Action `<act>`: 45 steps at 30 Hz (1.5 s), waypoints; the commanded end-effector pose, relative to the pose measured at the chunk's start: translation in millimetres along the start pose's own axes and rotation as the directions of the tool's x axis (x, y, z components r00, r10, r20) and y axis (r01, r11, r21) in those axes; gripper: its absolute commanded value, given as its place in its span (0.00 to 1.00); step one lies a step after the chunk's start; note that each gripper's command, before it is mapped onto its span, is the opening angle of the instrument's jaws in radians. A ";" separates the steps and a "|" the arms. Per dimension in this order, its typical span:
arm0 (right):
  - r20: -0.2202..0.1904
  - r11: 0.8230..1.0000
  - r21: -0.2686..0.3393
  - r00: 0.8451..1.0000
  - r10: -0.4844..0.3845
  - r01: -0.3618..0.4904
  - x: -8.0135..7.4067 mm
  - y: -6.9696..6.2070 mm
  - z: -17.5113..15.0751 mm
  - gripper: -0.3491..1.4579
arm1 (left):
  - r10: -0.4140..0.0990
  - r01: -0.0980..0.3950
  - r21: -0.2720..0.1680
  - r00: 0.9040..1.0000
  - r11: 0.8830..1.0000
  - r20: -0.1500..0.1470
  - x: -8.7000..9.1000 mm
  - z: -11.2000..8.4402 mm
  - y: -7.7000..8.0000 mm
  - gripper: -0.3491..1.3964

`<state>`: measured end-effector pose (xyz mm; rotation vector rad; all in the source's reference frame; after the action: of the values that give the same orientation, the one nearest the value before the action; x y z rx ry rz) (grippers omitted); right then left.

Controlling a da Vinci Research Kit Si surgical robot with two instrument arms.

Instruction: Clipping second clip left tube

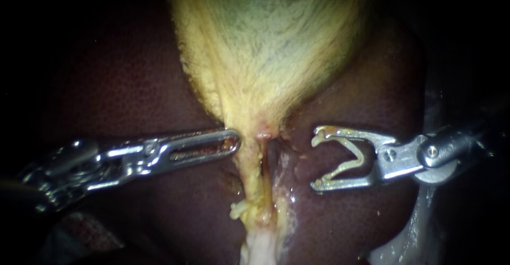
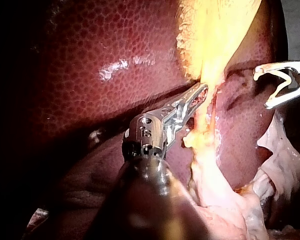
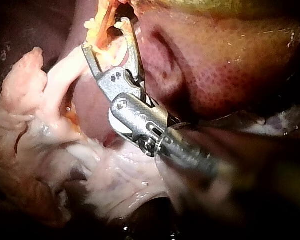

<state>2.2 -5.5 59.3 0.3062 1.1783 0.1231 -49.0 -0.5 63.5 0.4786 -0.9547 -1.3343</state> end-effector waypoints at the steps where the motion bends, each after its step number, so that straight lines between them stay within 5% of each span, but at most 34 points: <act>1: -0.001 1.000 0.002 1.000 -0.001 0.001 0.0 -0.1 0.2 0.52 | 0.000 0.000 0.002 1.000 1.000 -0.001 -0.1 -0.2 0.0 0.01; 7: -0.007 0.995 0.032 0.995 0.095 -0.095 -1.1 -1.7 3.4 0.52 | -0.004 0.004 0.001 1.000 1.000 -0.004 -1.3 -2.2 0.4 0.01; 17: -0.004 0.983 0.093 0.988 0.157 -0.156 -4.9 -5.2 14.3 0.52 | -0.010 0.011 -0.027 1.000 1.000 0.013 -2.9 -5.6 1.9 0.01; 23: 0.003 0.982 0.079 0.985 0.174 -0.174 -7.0 -3.9 17.1 0.52 | -0.013 0.013 -0.031 1.000 0.999 0.015 -3.0 -6.2 1.2 0.01; 32: 0.069 0.984 0.039 0.983 0.172 -0.175 -10.1 -1.0 14.8 0.52 | -0.012 0.012 -0.028 1.000 1.000 0.026 -3.2 -7.0 -0.1 0.01; 37: 0.071 0.983 0.030 0.982 0.176 -0.179 -10.2 -0.3 14.5 0.52 | -0.007 0.008 -0.027 1.000 1.000 0.028 -3.3 -7.2 -0.5 0.01; 45: 0.073 0.984 0.020 0.982 0.176 -0.178 -9.3 -0.9 17.3 0.51 | -0.009 0.010 -0.021 1.000 1.000 0.028 -3.2 -6.3 -1.4 0.01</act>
<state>14.9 -11.8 73.3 0.4341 1.0818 0.2503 -44.7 0.9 57.9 0.4488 -0.9623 -1.3624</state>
